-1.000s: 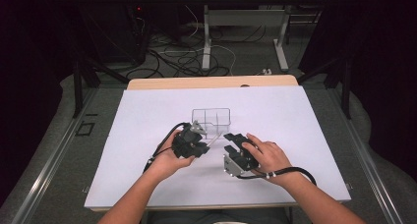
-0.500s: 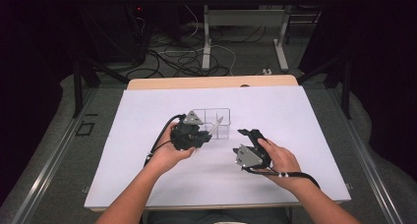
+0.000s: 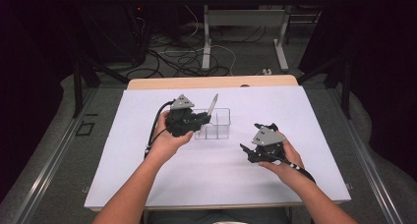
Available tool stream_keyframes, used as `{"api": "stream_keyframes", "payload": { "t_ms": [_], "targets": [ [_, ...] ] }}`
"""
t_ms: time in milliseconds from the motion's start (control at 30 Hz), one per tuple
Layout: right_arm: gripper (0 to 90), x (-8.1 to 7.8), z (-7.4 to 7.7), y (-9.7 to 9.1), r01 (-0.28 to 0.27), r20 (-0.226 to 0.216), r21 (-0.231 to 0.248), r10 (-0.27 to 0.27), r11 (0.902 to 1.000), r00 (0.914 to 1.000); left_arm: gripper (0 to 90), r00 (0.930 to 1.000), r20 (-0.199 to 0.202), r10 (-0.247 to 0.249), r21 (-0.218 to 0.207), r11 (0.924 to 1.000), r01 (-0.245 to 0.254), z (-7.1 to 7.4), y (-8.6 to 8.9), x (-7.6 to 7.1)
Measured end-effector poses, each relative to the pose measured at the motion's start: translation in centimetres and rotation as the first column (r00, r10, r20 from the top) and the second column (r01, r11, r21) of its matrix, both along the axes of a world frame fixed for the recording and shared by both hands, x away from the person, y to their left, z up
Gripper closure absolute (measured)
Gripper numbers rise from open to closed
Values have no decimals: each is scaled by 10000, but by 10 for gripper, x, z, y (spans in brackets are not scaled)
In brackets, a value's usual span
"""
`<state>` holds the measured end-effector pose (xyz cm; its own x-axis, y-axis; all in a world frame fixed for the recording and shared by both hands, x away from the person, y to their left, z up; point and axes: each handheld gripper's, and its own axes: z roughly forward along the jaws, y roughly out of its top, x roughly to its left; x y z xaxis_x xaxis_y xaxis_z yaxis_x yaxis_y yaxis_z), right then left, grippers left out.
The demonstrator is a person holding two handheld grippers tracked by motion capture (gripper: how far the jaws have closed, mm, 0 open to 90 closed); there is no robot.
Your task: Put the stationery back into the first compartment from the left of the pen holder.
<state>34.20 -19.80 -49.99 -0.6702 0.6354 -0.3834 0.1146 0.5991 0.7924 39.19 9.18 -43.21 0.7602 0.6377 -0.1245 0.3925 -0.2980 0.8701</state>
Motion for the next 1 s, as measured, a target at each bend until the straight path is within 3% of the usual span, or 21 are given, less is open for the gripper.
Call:
{"api": "stream_keyframes", "payload": {
  "t_ms": [200,367,533,600,767,900,1000],
  "targets": [
    [150,4,-4,-9,393,-537,611,-360,9974,9979,796,9981,246,561,-658,9963,-544,3,6,7],
    [145,8,-9,-15,768,-947,1183,-657,9900,9933,796,9924,374,1176,-885,9895,-1139,0,10,17],
    [115,11,-11,-21,969,-1222,1403,-799,9854,9893,796,9822,127,1872,-1575,9704,-1829,-8,13,29],
    [114,13,-12,-22,947,-1095,1386,-798,9858,9908,796,9778,-80,2093,-1814,9613,-2072,-12,13,33],
    [114,11,-13,-21,975,-1182,1375,-814,9857,9896,796,9685,63,2491,-1681,9550,-2445,-20,10,39],
    [114,11,-14,-21,939,-1278,1338,-767,9866,9888,797,9672,172,2534,-1365,9589,-2488,-27,7,42],
    [115,12,-15,-21,865,-1182,1286,-713,9879,9904,796,9639,181,2657,-1302,9565,-2612,-33,6,43]
  ]
}}
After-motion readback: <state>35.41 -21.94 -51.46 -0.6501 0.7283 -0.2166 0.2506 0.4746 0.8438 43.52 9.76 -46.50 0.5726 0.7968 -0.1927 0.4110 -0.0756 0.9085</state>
